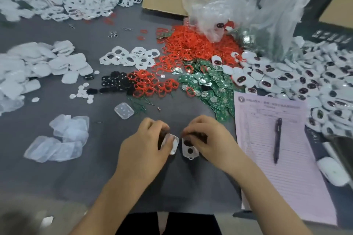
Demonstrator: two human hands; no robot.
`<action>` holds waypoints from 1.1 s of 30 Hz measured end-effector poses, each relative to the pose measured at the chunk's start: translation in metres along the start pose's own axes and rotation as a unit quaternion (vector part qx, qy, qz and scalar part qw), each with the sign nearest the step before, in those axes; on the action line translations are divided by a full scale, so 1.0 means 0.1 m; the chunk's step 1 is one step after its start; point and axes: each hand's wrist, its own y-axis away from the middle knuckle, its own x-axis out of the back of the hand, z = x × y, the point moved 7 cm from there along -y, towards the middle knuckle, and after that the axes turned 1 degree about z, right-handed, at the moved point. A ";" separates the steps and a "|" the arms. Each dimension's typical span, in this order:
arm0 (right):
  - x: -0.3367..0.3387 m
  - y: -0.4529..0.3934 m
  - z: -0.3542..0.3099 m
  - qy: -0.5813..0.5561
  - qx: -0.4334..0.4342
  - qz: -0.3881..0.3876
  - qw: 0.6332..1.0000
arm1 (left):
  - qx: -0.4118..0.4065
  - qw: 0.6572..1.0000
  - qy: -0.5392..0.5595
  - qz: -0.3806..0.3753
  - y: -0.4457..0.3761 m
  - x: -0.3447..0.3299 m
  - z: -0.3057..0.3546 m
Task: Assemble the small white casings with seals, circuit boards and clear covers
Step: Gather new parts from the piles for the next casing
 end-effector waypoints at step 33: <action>-0.95 -1.21 -1.19 0.053 0.029 0.002 0.998 | 0.014 0.990 -0.034 0.137 -0.44 1.07 -1.16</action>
